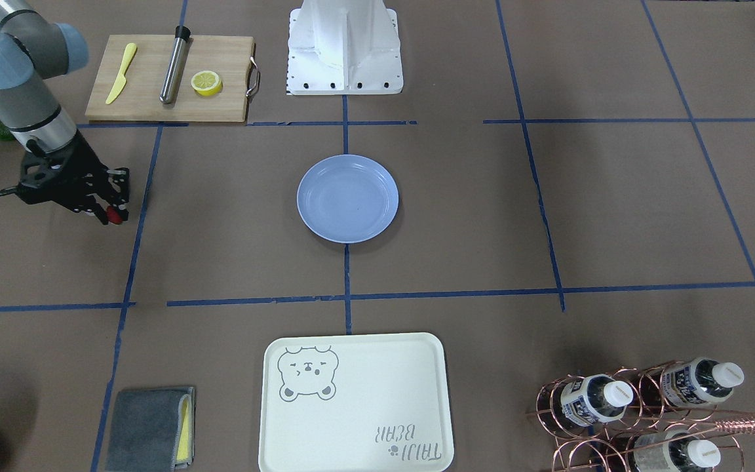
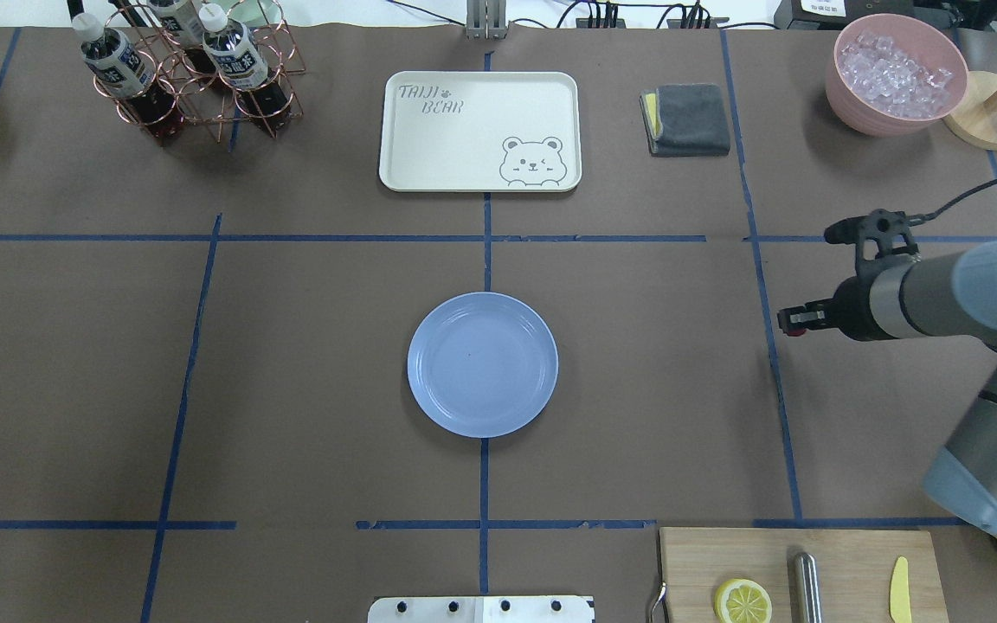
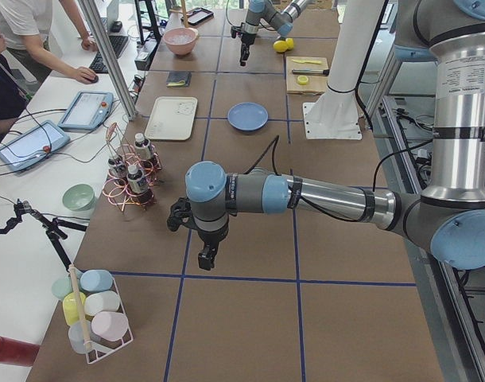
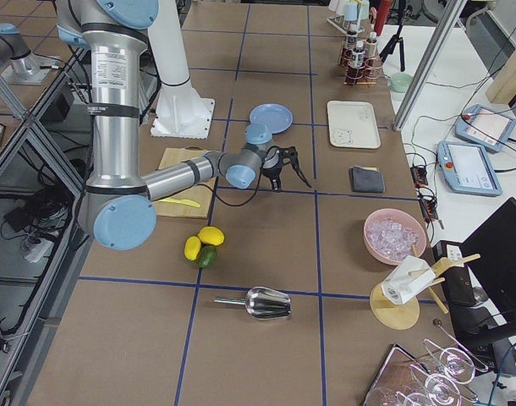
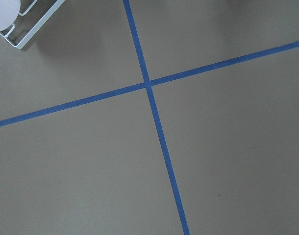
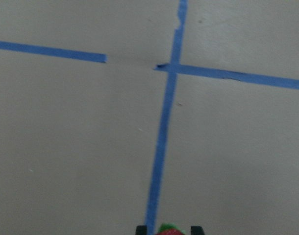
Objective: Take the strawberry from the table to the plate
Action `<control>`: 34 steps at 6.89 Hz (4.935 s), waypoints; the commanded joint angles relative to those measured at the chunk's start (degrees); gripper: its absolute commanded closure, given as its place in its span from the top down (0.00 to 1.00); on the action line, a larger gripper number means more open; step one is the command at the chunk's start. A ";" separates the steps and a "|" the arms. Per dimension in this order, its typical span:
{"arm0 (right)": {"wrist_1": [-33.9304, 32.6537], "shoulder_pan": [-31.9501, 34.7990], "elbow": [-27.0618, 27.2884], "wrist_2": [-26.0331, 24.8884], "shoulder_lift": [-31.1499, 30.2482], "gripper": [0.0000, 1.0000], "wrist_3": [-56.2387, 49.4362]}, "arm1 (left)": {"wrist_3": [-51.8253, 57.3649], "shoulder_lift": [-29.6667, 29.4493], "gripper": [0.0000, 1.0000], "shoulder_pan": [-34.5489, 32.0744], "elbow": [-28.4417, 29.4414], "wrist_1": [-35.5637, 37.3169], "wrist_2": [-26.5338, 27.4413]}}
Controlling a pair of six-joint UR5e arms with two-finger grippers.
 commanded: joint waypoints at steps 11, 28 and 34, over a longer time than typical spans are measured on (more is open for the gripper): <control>-30.87 -18.19 -22.11 -12.42 43.48 0.33 19.42 | 0.09 -0.41 1.00 0.00 0.69 -0.08 -0.09; -29.29 47.64 -7.34 21.50 -11.28 1.00 -58.19 | 0.09 -0.76 1.00 0.18 2.37 -1.67 0.00; -29.29 47.55 -7.61 21.41 -11.37 1.00 -58.10 | 0.09 -0.76 1.00 0.18 2.28 -1.67 0.00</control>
